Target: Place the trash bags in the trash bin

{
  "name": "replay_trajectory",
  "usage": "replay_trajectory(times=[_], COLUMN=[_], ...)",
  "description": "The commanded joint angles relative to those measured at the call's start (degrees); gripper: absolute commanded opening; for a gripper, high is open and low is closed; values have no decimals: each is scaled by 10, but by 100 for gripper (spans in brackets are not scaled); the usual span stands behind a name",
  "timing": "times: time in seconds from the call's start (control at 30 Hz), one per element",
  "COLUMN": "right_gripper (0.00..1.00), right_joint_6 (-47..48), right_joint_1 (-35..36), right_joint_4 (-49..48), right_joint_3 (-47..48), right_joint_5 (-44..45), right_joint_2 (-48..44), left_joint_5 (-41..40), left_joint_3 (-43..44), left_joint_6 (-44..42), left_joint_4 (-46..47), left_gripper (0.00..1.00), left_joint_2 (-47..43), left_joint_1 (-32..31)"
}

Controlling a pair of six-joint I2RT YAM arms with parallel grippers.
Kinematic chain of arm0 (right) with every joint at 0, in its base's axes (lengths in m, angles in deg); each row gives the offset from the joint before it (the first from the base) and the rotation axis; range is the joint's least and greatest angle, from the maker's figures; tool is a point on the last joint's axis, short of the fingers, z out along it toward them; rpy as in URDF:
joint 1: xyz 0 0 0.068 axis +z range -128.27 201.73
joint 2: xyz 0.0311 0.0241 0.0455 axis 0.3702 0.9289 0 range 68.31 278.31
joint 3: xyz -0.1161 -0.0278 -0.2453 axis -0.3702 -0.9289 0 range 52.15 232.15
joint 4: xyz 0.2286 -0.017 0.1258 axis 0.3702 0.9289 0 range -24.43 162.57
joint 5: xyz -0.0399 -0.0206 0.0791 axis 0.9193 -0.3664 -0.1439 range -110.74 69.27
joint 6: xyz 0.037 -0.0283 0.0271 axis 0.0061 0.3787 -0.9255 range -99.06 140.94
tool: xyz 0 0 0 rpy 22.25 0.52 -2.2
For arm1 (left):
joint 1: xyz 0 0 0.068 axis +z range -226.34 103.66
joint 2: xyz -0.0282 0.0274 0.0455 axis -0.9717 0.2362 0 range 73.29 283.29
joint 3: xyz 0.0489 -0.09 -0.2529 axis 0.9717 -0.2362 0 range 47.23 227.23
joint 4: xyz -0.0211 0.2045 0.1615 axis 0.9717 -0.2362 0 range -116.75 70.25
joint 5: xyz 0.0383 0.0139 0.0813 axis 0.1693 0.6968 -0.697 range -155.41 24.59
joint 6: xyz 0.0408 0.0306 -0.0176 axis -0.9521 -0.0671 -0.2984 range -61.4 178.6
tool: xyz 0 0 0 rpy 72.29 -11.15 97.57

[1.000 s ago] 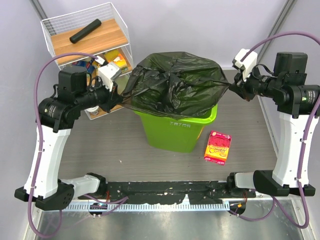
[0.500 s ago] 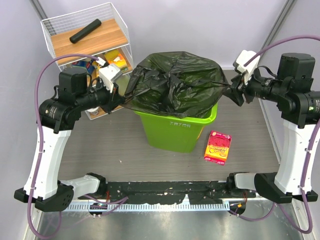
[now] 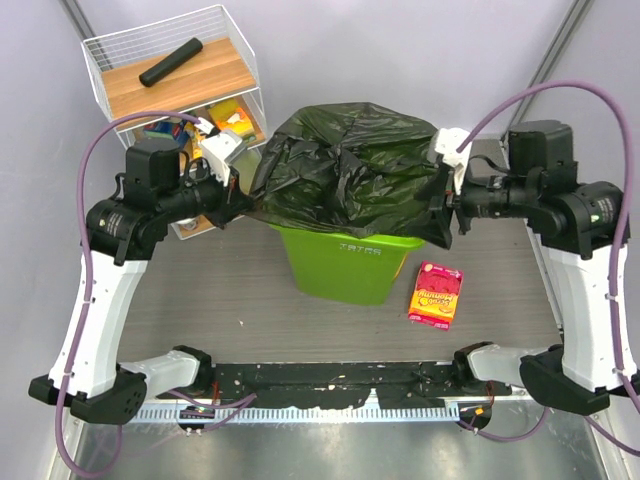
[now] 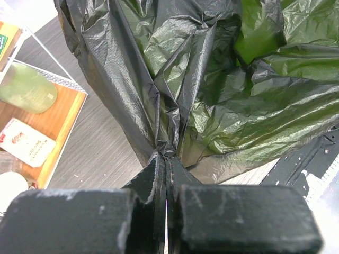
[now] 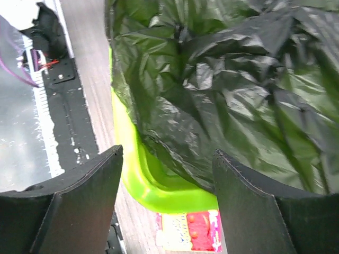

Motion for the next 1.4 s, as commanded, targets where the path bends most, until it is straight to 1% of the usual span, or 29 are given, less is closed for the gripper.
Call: replay_trajectory(times=[0.0, 0.03, 0.23, 0.53, 0.6, 0.67, 0.73, 0.8, 0.83, 0.87, 1.03, 1.13, 1.37], right_gripper=[73, 73, 72, 73, 71, 65, 50, 39, 37, 32, 25, 17, 4], right_joint_6=[-51, -56, -61, -52, -51, -51, -51, -52, -52, -52, -53, -53, -52], right_joint_1=[50, 57, 109, 151, 158, 162, 164, 164, 164, 164, 164, 164, 163], right_joint_4=[-30, -44, -59, -62, -64, -63, -60, -56, -57, -59, -59, -59, -55], right_joint_3=[-30, -36, -29, -19, -15, -12, -6, 0, 1, 1, 3, 8, 29], right_joint_5=[10, 17, 39, 61, 66, 69, 69, 73, 73, 75, 74, 71, 75], right_joint_2=[-5, -3, 22, 54, 56, 60, 60, 60, 57, 55, 52, 51, 46], left_joint_5=[-2, -2, -6, -8, -8, -8, -7, -7, -7, -8, -9, -9, -5], left_joint_3=[-5, -5, -5, 3, 4, 4, 1, -3, -4, -5, -10, -13, -20], left_joint_6=[9, 8, 11, 11, 10, 10, 10, 9, 9, 9, 7, 6, 4], left_joint_4=[28, 28, 24, 20, 18, 17, 18, 19, 21, 20, 21, 20, 22], left_gripper=[0, 0, 0, 0, 0, 0, 0, 0, 0, 0, 0, 0, 0], left_joint_2=[-18, -17, -12, -10, -10, -9, -12, -13, -13, -14, -17, -18, -21], left_joint_1=[1, 2, 1, 2, 2, 2, 2, 2, 2, 2, 2, 2, 2])
